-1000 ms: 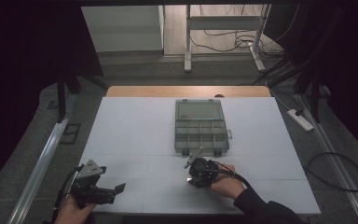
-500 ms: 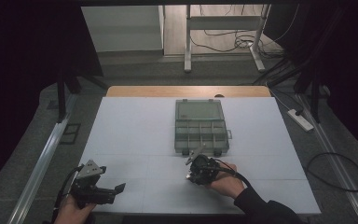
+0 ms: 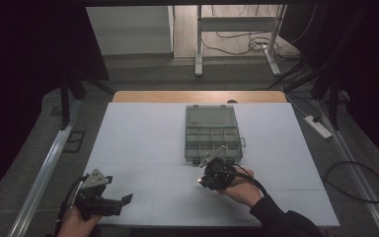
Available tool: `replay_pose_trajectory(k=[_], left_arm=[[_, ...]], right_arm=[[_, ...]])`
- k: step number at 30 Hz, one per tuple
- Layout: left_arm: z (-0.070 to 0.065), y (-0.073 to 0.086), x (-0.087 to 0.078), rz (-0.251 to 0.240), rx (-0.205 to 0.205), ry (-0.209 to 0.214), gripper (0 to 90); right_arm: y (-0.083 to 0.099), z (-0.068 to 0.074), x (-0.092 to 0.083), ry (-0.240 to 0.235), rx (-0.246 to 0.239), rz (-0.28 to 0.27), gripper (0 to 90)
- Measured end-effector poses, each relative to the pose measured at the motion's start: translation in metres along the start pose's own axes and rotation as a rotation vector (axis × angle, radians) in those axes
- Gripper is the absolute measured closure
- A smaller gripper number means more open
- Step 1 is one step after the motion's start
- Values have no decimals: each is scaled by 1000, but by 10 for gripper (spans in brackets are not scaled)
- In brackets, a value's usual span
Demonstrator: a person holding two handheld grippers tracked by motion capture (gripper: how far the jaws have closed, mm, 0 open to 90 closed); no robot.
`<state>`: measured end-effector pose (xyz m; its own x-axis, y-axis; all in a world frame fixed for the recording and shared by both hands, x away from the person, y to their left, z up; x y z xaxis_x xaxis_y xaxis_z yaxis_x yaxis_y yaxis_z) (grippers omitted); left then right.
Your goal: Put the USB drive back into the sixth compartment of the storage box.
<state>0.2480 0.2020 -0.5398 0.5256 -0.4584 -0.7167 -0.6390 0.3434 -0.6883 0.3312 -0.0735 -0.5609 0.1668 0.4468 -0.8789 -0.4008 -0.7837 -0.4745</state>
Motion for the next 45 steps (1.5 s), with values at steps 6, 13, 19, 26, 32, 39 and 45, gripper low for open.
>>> replay_pose_trajectory(k=[6,13,19,26,32,39,45], left_arm=[[0,0,0,0,0,0,50],[0,0,0,0,-1,0,50],[0,0,0,1,-2,1,50],[0,0,0,1,-3,1,51],[0,0,0,2,-3,1,51],[0,0,0,2,-4,1,51],[0,0,0,2,-5,1,51]], right_arm=[[-4,-4,-4,5,12,-14,782],[-10,-12,-11,8,30,-35,782],[-15,-20,-17,26,45,-62,782],[-20,-31,-17,45,62,-69,782],[-24,-37,-18,55,70,-76,782],[-32,-46,-21,73,81,-97,782],[-37,-56,-21,95,90,-106,782]])
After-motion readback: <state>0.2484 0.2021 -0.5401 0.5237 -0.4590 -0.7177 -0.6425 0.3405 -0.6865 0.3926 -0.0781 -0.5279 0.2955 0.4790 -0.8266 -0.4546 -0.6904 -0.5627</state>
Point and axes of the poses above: each handheld gripper's, and its own axes: x roughly forward along the jaws, y roughly out of its underside, z roughly to its left, the point moved 9 cm from there along x, roughly forward along the jaws, and after that the axes turned 1 degree about z, right-handed, at the moved point
